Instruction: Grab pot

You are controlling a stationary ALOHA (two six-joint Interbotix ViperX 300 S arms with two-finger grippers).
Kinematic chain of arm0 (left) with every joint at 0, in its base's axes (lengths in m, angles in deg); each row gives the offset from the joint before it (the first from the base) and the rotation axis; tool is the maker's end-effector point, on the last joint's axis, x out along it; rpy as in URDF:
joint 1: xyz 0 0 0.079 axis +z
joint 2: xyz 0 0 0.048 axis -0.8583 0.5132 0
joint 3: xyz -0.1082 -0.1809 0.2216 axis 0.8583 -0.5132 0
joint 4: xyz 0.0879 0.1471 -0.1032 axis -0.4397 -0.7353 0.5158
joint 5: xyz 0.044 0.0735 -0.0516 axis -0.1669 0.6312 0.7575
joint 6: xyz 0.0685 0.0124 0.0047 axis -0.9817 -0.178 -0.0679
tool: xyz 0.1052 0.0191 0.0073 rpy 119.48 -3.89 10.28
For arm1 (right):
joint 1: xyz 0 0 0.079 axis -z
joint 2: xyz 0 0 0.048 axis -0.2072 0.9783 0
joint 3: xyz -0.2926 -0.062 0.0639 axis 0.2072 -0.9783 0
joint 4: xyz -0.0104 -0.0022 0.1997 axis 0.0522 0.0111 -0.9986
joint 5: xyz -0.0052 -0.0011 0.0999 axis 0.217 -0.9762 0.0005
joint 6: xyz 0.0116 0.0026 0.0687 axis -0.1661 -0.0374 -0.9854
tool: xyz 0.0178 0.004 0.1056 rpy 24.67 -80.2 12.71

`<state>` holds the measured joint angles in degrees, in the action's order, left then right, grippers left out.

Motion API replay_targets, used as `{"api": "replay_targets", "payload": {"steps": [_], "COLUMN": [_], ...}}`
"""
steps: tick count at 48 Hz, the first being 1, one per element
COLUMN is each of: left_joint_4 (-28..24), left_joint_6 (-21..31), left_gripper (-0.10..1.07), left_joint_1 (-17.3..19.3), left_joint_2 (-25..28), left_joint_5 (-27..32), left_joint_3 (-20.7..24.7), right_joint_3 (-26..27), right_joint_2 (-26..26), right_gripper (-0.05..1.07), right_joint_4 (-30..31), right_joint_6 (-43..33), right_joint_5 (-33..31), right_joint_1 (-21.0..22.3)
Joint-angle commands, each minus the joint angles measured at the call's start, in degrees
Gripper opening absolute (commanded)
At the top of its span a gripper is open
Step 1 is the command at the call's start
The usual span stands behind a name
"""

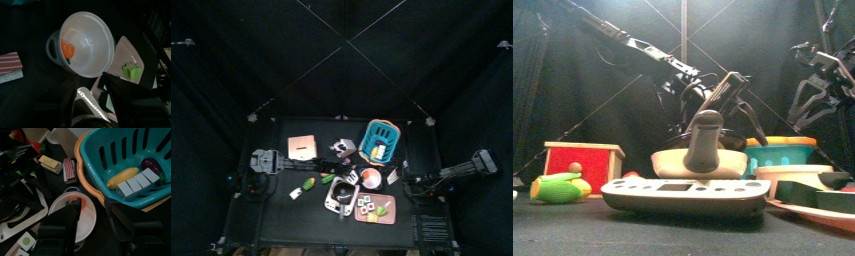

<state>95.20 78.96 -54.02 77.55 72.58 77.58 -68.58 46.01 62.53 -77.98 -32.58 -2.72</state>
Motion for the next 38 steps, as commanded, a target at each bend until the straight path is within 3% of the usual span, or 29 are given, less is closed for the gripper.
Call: {"api": "replay_targets", "payload": {"steps": [1, 38], "left_joint_4": [0.09, 0.09], "left_joint_6": [0.09, 0.18], "left_gripper": [0.82, 0.8], "left_joint_1": [0.53, 2.99], "left_joint_2": [-0.53, 3.69], "left_joint_5": [0.35, 1.14], "left_joint_3": [1.85, 5.62], "right_joint_3": [1.05, 1.05], "right_joint_2": [0.09, 0.09], "right_gripper": [0.8, 0.8], "right_joint_4": [0.62, 0.97], "right_joint_6": [0.09, 0.09], "right_joint_5": [0.0, -0.09], "right_joint_1": [-0.18, -0.18]}}
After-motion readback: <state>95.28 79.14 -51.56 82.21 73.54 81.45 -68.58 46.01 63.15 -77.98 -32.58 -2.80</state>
